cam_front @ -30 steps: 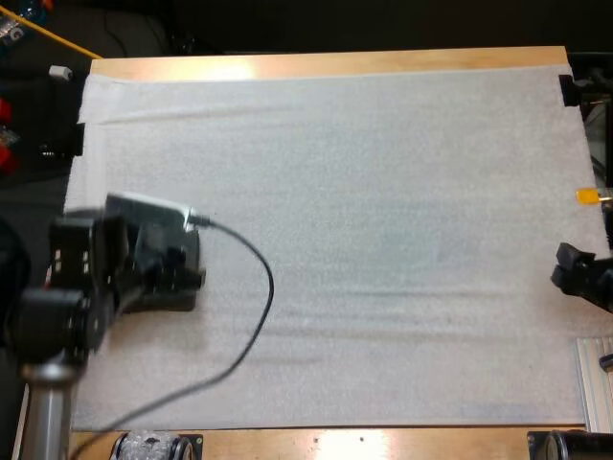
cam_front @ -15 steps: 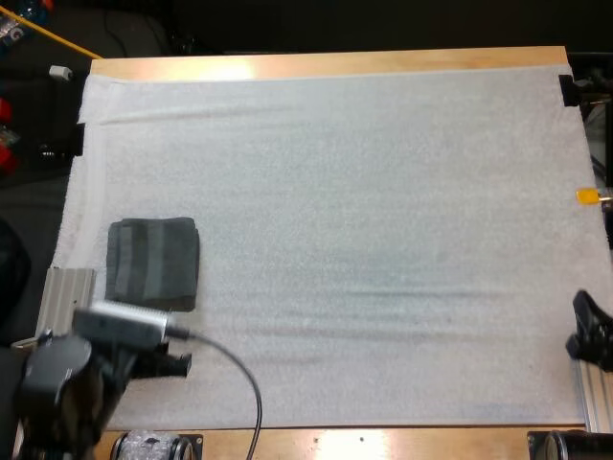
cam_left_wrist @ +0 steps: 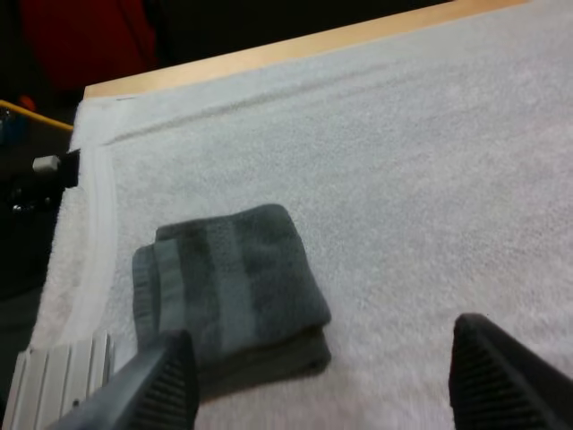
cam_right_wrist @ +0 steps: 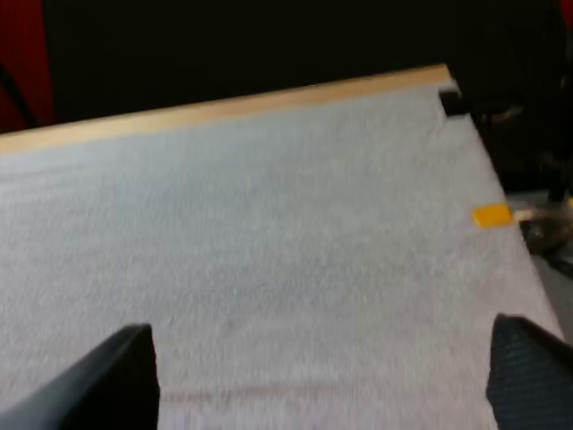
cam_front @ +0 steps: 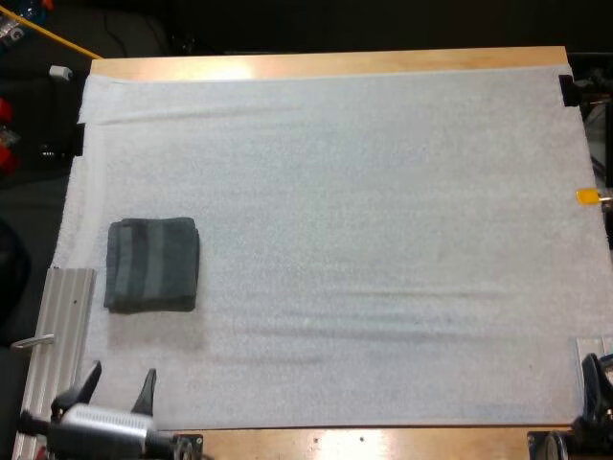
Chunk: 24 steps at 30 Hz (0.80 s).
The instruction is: Pick towel from pile, fold and stack
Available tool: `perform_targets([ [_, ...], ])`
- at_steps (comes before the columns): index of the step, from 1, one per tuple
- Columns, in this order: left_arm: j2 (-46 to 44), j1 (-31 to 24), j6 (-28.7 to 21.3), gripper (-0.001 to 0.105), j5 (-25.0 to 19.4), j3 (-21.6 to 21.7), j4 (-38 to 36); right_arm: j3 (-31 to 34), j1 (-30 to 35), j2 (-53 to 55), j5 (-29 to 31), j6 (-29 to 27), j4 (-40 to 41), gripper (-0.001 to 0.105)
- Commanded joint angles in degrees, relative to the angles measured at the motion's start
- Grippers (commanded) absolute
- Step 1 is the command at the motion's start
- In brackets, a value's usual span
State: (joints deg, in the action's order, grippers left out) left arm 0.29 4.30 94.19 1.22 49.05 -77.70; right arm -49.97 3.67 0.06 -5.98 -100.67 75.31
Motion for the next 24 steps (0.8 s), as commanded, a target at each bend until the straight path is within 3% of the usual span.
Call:
perform_targets([
  [1,-1.7,0.2,0.2,0.058,-0.6,-0.1,-1.0,-0.2,0.1,1.4,-0.2,-0.7,1.0,0.072],
  [6,-9.4,0.2,0.2,0.058,-0.4,-0.1,-5.6,-0.3,0.1,3.0,-0.2,0.0,5.5,0.072],
  [11,-8.9,-0.3,-1.3,0.058,0.3,0.6,-10.4,-0.1,0.1,3.2,-0.2,0.0,5.2,0.072],
  [17,-8.9,-0.3,-1.5,0.058,0.9,0.5,-5.4,0.3,0.1,3.0,-0.2,0.0,0.3,0.072],
  [24,-8.9,-0.3,-1.6,0.058,1.1,-1.3,6.7,2.0,0.1,3.0,-0.2,-0.3,-9.9,0.072],
])
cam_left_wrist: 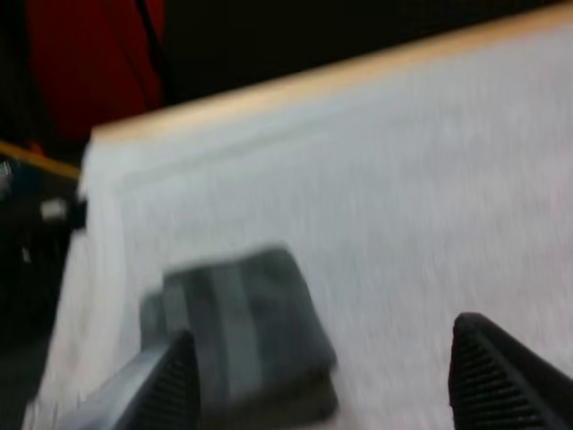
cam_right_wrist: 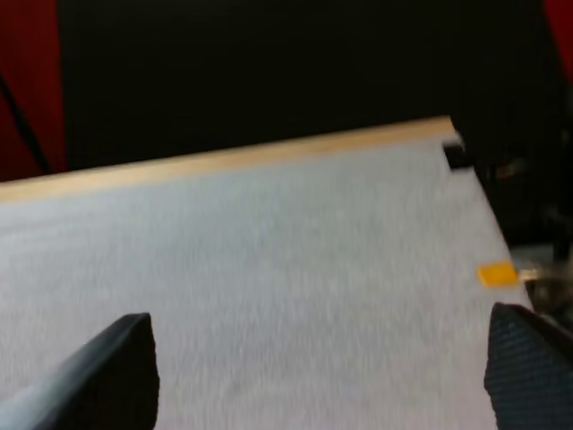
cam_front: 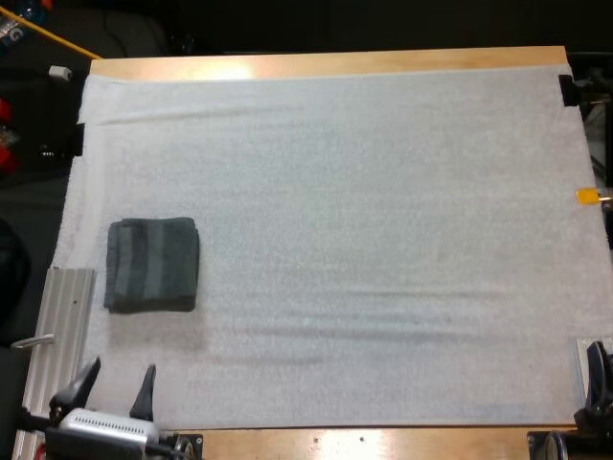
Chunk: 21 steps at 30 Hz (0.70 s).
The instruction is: Pick towel from pile, fold and stack
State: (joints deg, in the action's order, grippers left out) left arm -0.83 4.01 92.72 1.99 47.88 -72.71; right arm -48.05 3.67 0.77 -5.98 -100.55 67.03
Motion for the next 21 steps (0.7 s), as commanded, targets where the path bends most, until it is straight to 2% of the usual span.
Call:
perform_targets([
  [1,-7.8,0.0,-0.1,0.058,0.3,-0.8,2.9,0.4,0.1,2.3,-0.2,-0.4,-2.3,0.072],
  [6,-7.8,0.0,-0.1,0.058,0.3,-6.3,9.8,4.4,0.1,2.3,-0.2,-0.4,-8.5,0.072],
  [13,-7.7,0.0,-0.1,0.058,0.3,-13.2,12.9,12.2,0.1,2.2,-0.2,-0.4,-9.4,0.072],
  [21,-7.7,0.0,-0.1,0.058,0.3,-18.0,13.6,19.1,0.1,2.2,-0.2,-0.1,-10.2,0.072],
])
